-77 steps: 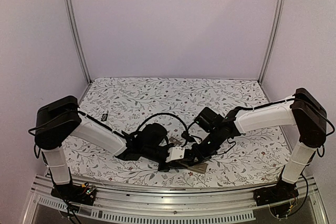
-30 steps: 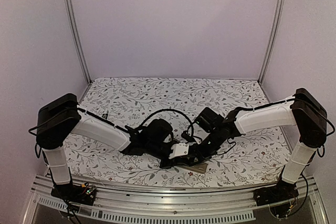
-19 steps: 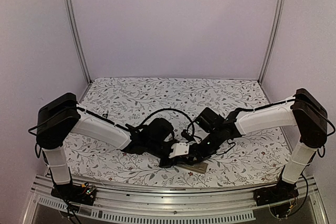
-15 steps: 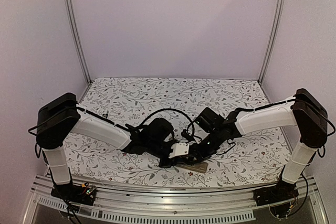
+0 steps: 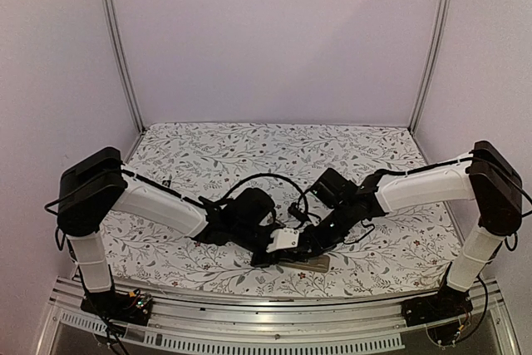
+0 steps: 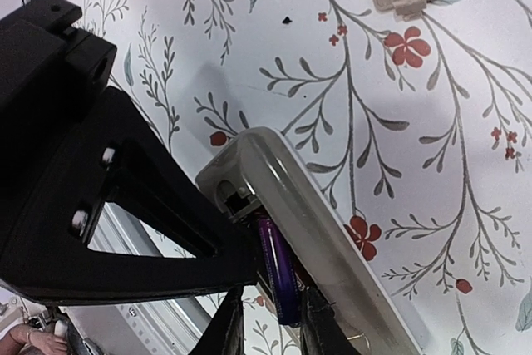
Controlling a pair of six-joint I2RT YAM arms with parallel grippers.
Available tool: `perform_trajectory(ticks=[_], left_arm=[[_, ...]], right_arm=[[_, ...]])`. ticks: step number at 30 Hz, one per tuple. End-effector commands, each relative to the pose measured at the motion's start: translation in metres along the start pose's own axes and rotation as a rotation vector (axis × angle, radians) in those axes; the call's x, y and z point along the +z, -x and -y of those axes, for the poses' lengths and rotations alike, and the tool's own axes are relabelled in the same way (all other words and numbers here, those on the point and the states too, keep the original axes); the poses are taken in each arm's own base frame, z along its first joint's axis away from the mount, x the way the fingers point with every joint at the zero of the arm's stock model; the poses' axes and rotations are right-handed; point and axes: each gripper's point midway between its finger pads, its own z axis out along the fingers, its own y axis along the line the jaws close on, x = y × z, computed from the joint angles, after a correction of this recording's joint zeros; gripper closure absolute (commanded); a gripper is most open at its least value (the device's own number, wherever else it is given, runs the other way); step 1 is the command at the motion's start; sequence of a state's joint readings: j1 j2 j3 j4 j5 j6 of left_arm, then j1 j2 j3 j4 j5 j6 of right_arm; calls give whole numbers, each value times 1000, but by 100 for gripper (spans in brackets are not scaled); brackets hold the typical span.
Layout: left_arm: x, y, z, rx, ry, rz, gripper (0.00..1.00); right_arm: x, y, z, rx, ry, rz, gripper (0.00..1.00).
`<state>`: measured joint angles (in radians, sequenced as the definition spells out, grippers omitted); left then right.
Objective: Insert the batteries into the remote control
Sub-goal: Load the battery into the battery compartment, then adjust the remote control without the battery cover at the center of the board.
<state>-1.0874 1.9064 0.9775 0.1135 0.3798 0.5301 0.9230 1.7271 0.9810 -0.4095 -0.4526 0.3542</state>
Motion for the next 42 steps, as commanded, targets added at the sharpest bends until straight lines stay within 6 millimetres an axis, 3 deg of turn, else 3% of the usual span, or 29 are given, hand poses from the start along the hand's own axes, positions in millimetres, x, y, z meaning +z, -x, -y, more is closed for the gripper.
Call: perform_trajectory(ticks=[1,5,14,20,24,27,32,42], left_arm=[[4,-14,14,-15,-46,-57,92],[-2,-4,10,-30,-43,-41,92],[-48,21,-9,-74,32,79,70],[-65,-5,-17,-173,120,-19,61],[-81,-26,-22,-259,207,-38,46],[-89,-43,-25,-285,282,-57,41],[-99,-58,-30,-380,370,-79,40],[-153,-68,-78,-541,705,65,38]], right_arm=[[-17,17,-13,-48,5,74,78],[-23,21,-14,-65,-2,93,81],[-34,28,-9,-146,-36,130,80],[-24,29,-13,-236,-26,151,78],[-15,21,-28,-375,-16,187,64],[-15,23,-39,-509,-55,249,56],[-9,13,-37,-689,-160,267,51],[-3,4,-28,-793,-281,253,50]])
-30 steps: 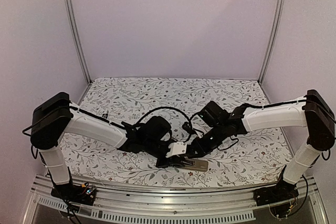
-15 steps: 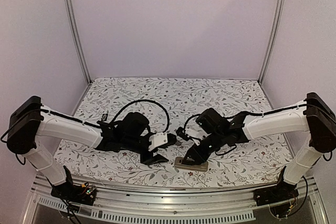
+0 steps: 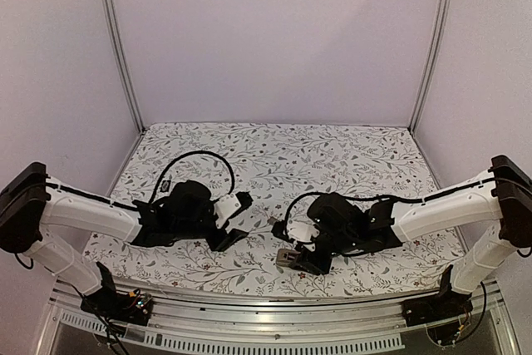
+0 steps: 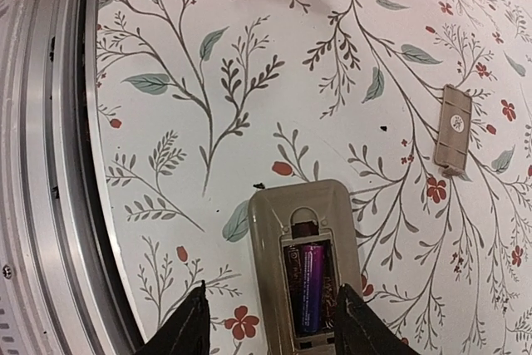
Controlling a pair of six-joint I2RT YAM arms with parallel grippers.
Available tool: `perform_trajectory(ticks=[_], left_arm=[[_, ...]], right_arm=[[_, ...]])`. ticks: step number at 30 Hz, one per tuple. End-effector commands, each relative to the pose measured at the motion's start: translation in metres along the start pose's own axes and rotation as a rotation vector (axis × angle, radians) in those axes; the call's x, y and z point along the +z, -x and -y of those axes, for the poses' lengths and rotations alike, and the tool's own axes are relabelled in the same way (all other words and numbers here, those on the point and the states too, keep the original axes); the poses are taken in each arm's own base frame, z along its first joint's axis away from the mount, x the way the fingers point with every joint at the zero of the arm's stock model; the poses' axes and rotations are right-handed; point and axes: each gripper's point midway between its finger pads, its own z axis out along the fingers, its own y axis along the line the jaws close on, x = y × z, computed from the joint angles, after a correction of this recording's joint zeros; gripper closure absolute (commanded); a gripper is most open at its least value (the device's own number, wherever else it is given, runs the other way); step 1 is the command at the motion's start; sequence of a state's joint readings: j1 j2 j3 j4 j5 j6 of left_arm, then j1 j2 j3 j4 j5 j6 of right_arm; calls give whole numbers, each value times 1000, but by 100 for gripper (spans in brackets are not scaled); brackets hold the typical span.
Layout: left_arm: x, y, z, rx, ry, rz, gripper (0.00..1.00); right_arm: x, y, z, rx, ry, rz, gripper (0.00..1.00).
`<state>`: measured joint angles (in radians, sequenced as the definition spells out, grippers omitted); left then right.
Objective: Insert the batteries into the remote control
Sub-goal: Adjust the remote control without the battery cover at the center of the board.
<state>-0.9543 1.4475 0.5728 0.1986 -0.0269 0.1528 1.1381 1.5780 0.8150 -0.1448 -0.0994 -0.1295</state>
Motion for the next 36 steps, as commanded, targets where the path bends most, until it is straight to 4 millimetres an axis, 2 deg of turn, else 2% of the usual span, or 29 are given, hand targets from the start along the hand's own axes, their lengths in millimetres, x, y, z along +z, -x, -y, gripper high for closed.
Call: perform_trajectory(ticks=[1,4,7,11,15,22,36], left_arm=[[-15,19,-43,-173,178,139,37],[-31,22,-60,-265,266,257,33],[-42,18,-66,-302,303,330,30],[-36,9,-65,-284,311,302,30],[-32,6,-65,-274,309,286,30],[-29,7,-62,-265,294,290,30],[-28,8,-60,-249,280,286,30]], right_arm=[[-2,3,5,-85,-64,16,50],[-2,4,3,-123,-54,31,49],[3,-5,1,-132,-45,1,50],[10,-14,1,-172,-64,-37,54],[15,-7,1,-176,-63,-29,57],[24,-15,9,-158,-104,-74,58],[40,-18,6,-169,-79,-112,59]])
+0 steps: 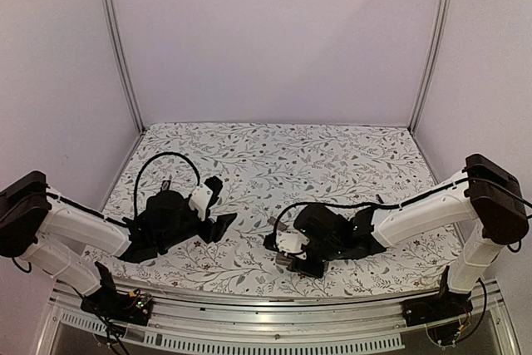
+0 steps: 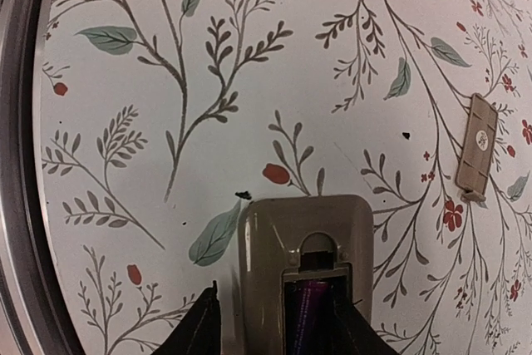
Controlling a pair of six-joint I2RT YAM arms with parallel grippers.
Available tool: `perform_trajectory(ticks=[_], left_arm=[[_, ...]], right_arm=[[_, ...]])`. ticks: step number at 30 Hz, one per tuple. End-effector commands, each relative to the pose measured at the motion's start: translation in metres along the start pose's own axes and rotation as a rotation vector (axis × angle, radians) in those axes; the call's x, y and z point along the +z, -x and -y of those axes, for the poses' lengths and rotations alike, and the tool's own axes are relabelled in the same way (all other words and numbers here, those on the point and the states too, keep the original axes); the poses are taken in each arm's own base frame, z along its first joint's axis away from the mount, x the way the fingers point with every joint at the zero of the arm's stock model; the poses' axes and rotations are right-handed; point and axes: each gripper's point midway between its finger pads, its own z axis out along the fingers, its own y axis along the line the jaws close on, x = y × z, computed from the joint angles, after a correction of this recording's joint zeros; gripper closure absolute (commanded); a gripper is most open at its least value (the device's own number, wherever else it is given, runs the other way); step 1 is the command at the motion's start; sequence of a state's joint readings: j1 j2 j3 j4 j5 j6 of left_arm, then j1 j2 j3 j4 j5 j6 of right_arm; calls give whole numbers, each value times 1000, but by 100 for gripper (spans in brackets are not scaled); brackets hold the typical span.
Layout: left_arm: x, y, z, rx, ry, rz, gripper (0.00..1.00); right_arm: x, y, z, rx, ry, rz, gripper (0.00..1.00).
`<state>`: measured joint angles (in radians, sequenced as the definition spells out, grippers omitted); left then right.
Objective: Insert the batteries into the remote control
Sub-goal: Adjust the remote control without the battery cover at the center of the board.
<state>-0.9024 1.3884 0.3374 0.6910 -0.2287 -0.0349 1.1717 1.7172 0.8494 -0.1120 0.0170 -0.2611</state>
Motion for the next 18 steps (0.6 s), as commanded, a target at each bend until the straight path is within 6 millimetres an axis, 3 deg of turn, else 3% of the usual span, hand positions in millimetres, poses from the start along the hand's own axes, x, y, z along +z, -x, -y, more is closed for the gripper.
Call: perform_trajectory(ticks=[1,6,10,14,18], left_arm=[[2,1,-2,3,0,2,30],[3,1,-2,6,0,1,30],[3,1,-2,10,2,0,29],[3,0,-2,13,1,-3,30],[3,1,-3,16,4,-4,30]], right_arm=[[8,0,-3,-16,6,-24,60],[10,-2,-4,-11,12,-33,80],[10,-7,-5,-11,18,-49,86],[8,-8,-4,-14,14,-54,87],[6,1,-1,-12,3,-41,75]])
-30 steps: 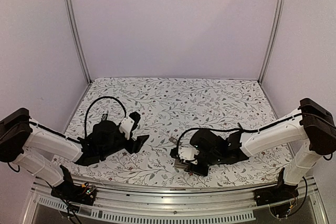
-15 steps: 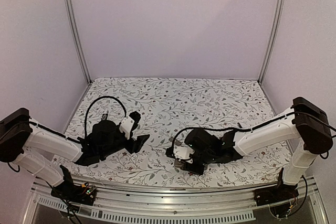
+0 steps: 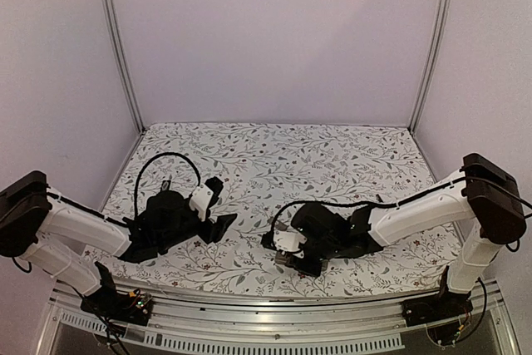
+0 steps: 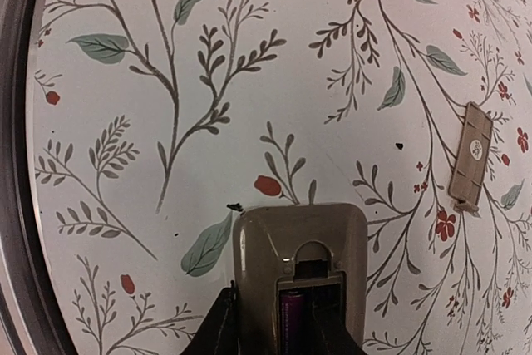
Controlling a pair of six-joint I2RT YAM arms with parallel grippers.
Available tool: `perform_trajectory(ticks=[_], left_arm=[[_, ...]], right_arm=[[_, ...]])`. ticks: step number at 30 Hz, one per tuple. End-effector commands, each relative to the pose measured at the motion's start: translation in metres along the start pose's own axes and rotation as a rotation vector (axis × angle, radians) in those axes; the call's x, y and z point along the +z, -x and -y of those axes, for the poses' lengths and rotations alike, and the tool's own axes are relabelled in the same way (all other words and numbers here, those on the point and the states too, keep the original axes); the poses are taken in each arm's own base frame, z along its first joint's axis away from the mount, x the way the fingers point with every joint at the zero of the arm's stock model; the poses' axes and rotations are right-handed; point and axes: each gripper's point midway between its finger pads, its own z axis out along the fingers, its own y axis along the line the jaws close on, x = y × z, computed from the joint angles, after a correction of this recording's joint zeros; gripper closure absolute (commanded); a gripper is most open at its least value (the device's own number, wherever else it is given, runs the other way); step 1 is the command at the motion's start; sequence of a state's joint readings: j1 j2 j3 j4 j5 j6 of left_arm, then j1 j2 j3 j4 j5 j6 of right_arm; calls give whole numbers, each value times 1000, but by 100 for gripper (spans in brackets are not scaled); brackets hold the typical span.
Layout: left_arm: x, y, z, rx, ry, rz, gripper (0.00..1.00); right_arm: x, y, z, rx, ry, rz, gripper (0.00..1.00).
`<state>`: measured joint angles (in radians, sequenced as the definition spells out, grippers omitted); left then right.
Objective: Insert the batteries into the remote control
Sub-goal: Adjust the remote control without the battery cover at the center of the board, then pick up the battery at the center of the board.
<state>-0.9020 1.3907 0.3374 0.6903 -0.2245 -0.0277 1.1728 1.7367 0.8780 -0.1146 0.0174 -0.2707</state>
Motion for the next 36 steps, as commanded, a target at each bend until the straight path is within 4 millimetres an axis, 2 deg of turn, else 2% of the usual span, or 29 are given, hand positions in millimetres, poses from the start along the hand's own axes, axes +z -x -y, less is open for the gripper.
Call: perform_trajectory(ticks=[1,5,8,17,19,21,23,25,28,30,31,32,33,36], left_arm=[[3,1,-3,10,7,-3,30],[3,3,-2,9,2,1,30],[4,4,-1,9,-2,2,29],[4,3,-1,11,-4,-2,30],[4,3,0,13,-8,-2,30],[4,4,0,13,-9,0,30],[4,5,0,13,-11,2,30],[4,6,0,12,-13,5,30],[4,7,0,12,-14,7,30],[4,8,0,12,-13,10,30],[3,8,0,11,-12,11,30],[3,8,0,12,-12,11,30],[3,9,0,11,-12,12,30],[3,9,0,11,-13,8,30]], right_arm=[[1,-2,-1,-1,3,-40,72],[-7,10,7,9,-34,-6,64],[-15,19,11,16,-55,27,62],[-29,34,5,5,-11,90,59],[-37,44,2,12,10,132,58],[-50,57,12,40,-19,180,58],[-62,61,41,128,-99,194,58],[-78,57,78,258,-180,194,58],[-100,21,140,542,-295,136,54],[-112,-23,176,728,-380,48,54],[-117,-45,189,800,-415,-4,54],[-123,-76,202,873,-457,-86,54],[-128,-97,211,938,-482,-135,54],[-134,-143,224,1068,-504,-250,54]])
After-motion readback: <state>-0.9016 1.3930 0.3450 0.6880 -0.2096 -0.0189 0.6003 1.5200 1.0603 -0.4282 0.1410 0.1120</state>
